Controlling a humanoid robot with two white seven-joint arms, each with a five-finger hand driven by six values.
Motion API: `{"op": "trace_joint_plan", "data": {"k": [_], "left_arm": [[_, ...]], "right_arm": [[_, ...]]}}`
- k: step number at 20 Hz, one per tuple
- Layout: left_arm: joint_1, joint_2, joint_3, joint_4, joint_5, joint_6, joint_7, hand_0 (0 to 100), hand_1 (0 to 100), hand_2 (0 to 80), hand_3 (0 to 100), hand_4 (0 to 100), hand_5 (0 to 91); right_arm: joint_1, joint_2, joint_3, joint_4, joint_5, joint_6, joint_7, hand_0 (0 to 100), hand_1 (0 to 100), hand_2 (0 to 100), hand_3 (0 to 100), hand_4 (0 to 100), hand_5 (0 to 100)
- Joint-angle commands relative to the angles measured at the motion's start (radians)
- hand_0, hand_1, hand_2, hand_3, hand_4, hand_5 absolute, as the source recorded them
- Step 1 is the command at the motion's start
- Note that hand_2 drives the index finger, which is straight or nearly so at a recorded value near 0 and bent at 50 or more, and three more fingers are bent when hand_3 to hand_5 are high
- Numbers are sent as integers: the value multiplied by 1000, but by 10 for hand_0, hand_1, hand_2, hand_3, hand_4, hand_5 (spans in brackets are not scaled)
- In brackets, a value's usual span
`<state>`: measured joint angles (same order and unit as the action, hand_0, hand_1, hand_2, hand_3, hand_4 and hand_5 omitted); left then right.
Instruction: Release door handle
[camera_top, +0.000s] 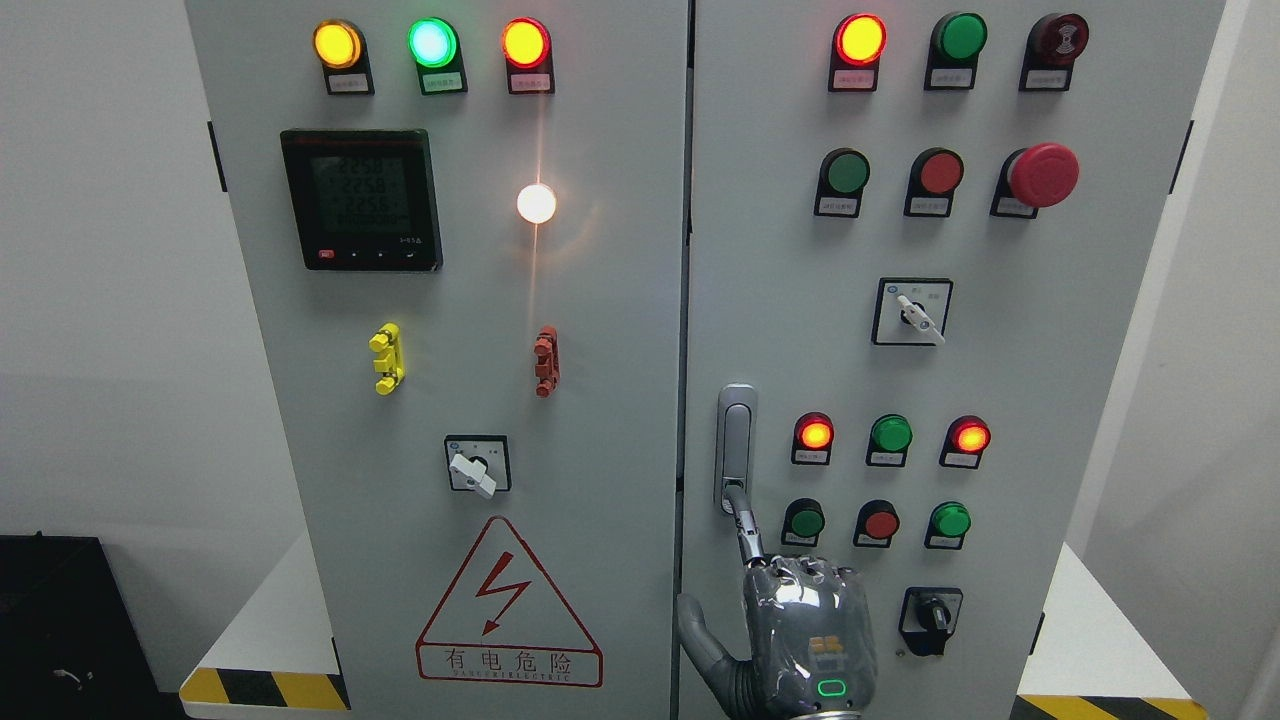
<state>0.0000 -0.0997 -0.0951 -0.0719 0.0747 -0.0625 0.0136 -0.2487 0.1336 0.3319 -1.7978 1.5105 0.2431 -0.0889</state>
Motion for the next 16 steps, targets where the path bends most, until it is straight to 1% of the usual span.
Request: {"op": "trace_joint_plan", "data": {"k": [1,8,16], "left_arm": [[17,0,0,0,-1,0,0,120,556,0,0,0,0],[17,0,0,0,-1,0,0,120,556,0,0,0,0],[17,0,0,0,-1,0,0,120,556,0,0,0,0]], "right_arm": [[-3,0,-8,14,-1,1,1,367,286,90,1000,1000,1000],[-23,0,-14,26,-1,2,1,369,285,91,1000,1000,1000],[-21,1,-14,26,-4,2,1,370,285,94,1000,1000,1000]]}}
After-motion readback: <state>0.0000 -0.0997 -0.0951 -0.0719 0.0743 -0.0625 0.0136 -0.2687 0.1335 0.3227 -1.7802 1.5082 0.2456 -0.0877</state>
